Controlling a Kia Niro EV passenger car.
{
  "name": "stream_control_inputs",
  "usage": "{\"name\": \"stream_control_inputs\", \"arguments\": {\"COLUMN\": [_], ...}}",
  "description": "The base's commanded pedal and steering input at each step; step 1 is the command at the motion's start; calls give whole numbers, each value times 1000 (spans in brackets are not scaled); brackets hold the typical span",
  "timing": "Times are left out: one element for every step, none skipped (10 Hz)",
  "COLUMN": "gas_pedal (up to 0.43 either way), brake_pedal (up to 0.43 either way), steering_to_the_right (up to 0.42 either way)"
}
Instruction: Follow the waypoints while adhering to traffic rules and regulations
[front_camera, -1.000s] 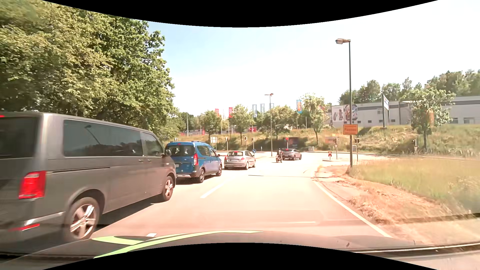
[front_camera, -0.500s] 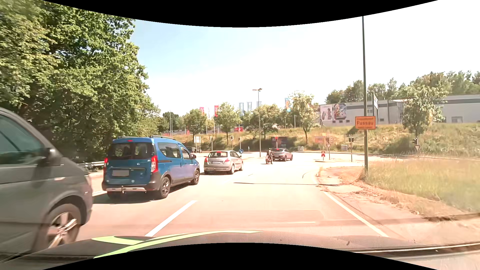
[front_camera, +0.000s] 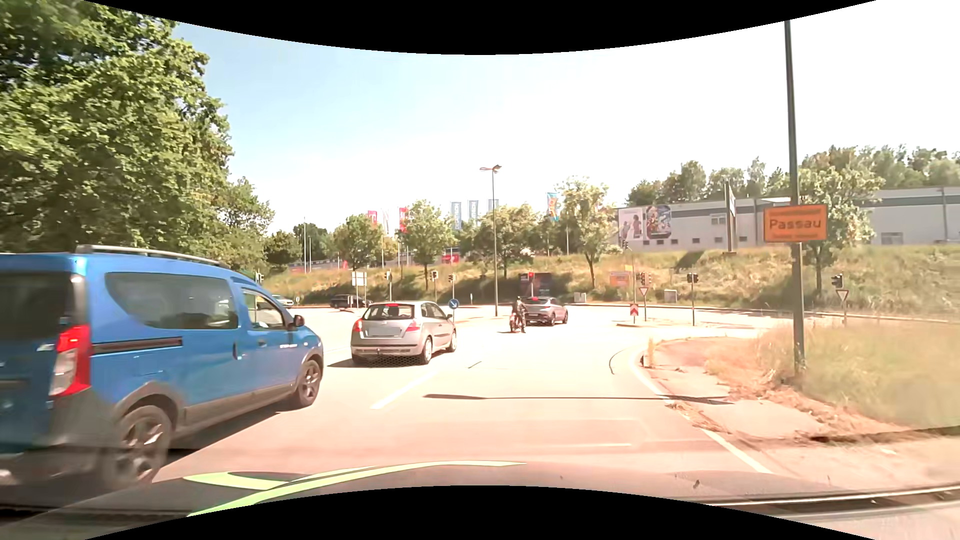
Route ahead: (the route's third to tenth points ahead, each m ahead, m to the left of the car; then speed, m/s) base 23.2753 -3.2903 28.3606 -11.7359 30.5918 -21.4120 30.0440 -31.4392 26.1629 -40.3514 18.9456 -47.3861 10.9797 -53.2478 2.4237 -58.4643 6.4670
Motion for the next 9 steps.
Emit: {"name": "stream_control_inputs", "arguments": {"gas_pedal": [0,0,0,0,0,0,0,0,0], "brake_pedal": [0,0,0,0,0,0,0,0,0], "steering_to_the_right": [81,81,81,81,81,81,82,83,84]}}
